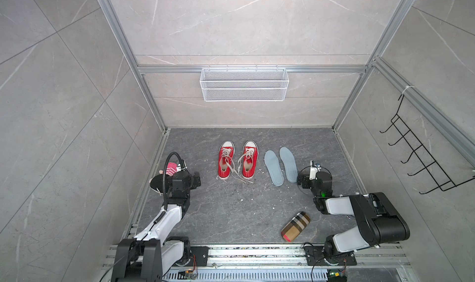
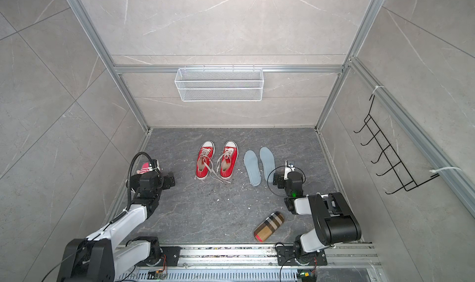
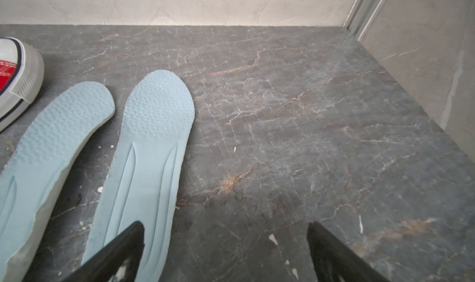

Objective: Remove the insole from the shoe
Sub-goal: Reset both arms

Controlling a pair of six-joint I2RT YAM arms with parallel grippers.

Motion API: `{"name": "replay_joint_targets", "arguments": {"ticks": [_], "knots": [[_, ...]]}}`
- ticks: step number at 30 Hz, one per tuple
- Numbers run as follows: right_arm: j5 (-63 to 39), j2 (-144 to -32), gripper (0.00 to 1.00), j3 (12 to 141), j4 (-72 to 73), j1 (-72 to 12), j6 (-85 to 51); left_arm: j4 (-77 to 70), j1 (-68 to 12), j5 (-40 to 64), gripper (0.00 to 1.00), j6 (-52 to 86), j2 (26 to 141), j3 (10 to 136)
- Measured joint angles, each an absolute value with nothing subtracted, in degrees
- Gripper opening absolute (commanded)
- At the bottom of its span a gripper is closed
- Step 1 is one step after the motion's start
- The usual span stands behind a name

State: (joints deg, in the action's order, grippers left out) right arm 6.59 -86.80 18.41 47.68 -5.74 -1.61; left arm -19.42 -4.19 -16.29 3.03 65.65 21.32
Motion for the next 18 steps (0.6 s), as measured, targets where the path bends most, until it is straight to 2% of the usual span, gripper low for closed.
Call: {"name": "replay_joint_targets", "arguments": {"ticks": [8, 18], "knots": [[6.31, -86.80, 0.99, 19.75, 48.95, -5.76, -1.41, -32.82, -4.21, -11.99, 1.00, -1.80, 80.60, 21.10], [6.15, -86.80, 0.99, 19.75, 48.95, -5.76, -1.41, -34.94, -1.89, -8.32, 1.00, -3.03, 83.22, 25.06]]}}
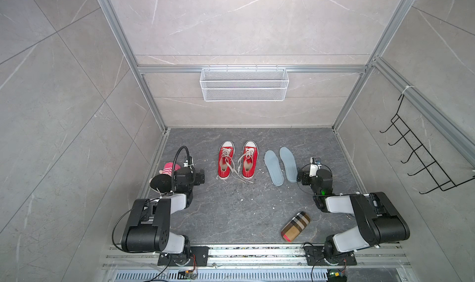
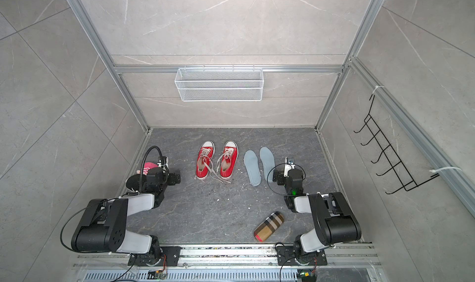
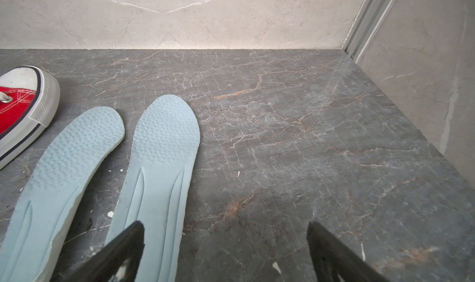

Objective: Remove the insole from the shoe
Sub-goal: Reset both arms

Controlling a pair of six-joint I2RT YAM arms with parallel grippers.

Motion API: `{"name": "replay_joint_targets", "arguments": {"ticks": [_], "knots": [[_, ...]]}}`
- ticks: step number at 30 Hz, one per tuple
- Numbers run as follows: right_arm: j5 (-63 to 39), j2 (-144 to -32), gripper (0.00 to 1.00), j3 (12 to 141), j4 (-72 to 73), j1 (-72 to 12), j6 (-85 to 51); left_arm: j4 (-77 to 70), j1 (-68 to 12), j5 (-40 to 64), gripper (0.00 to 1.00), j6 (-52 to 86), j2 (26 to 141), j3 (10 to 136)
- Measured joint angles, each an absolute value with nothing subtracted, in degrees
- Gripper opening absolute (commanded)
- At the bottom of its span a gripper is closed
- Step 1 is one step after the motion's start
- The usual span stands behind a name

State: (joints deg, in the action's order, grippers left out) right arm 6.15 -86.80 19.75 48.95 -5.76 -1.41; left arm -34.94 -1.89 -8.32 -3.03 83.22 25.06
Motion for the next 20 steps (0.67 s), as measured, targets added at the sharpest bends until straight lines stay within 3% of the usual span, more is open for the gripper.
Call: {"name": "replay_joint_targets", "arguments": {"ticks": [8, 20], "knots": [[6.17, -86.80, 0.99, 19.75, 48.95, -5.76, -1.41, -47.29, -0.69, -5.30, 1.00, -3.03, 84.49, 17.02], [6.17, -86.80, 0.99, 19.75, 48.97, -5.76, -1.41, -46.52, 3.51, -2.66, 1.00, -0.36, 86.63, 20.03]]}}
